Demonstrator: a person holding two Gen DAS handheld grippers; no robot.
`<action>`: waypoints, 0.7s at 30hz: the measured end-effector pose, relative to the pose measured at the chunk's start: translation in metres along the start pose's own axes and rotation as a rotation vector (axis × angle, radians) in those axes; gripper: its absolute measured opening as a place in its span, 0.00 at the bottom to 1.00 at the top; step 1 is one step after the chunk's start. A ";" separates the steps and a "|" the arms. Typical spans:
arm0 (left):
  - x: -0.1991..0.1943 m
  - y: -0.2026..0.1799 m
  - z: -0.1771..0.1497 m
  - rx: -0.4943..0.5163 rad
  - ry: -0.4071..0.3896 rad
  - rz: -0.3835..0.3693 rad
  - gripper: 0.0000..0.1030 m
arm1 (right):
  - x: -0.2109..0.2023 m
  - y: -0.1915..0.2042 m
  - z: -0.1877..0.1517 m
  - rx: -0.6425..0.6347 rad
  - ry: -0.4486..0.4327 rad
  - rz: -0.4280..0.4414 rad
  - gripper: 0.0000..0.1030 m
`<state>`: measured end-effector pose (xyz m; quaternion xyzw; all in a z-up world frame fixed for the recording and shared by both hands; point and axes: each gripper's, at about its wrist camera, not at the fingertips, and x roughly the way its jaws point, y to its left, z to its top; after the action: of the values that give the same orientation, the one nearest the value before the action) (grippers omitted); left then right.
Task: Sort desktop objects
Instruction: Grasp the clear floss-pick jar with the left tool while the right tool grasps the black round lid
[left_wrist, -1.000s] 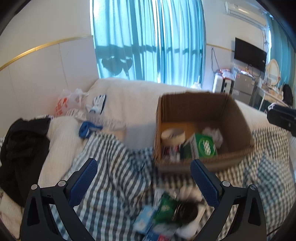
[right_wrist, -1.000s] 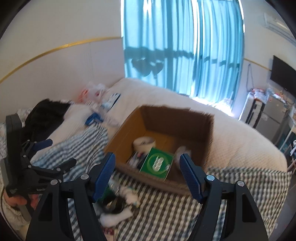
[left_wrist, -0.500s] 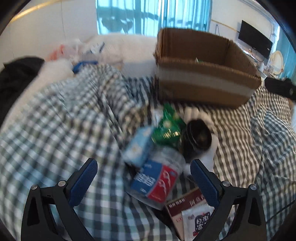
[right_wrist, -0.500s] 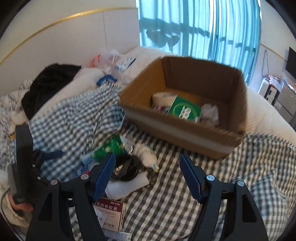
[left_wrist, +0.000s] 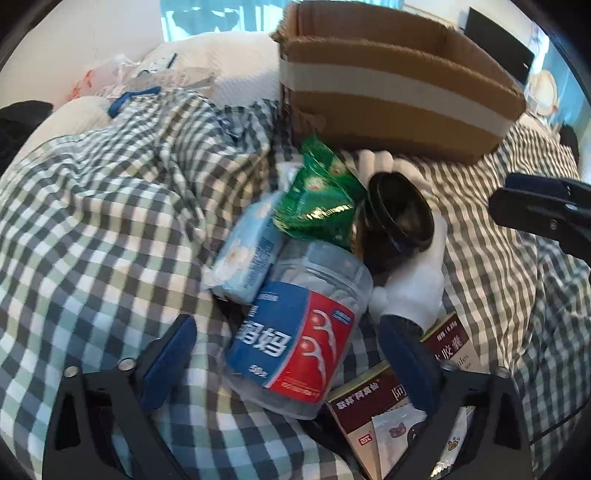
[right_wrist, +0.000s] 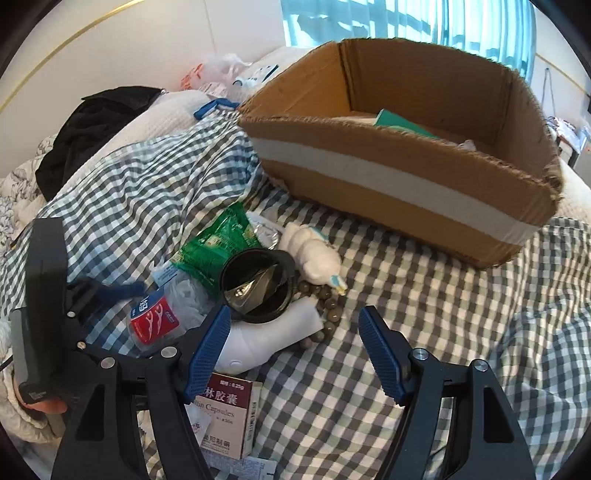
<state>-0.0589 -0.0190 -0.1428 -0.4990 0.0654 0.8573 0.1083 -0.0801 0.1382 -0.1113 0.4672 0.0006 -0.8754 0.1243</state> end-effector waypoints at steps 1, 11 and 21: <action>0.004 -0.001 0.000 0.005 0.020 -0.020 0.78 | 0.003 0.002 0.000 -0.001 0.006 0.008 0.69; 0.001 0.008 0.005 -0.046 -0.018 -0.023 0.68 | 0.033 0.021 0.006 -0.010 0.046 0.059 0.70; -0.009 0.039 0.016 -0.198 -0.081 -0.035 0.65 | 0.066 0.023 0.015 0.012 0.080 0.035 0.74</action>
<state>-0.0775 -0.0540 -0.1266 -0.4731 -0.0325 0.8771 0.0761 -0.1224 0.1000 -0.1548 0.5024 -0.0080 -0.8537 0.1368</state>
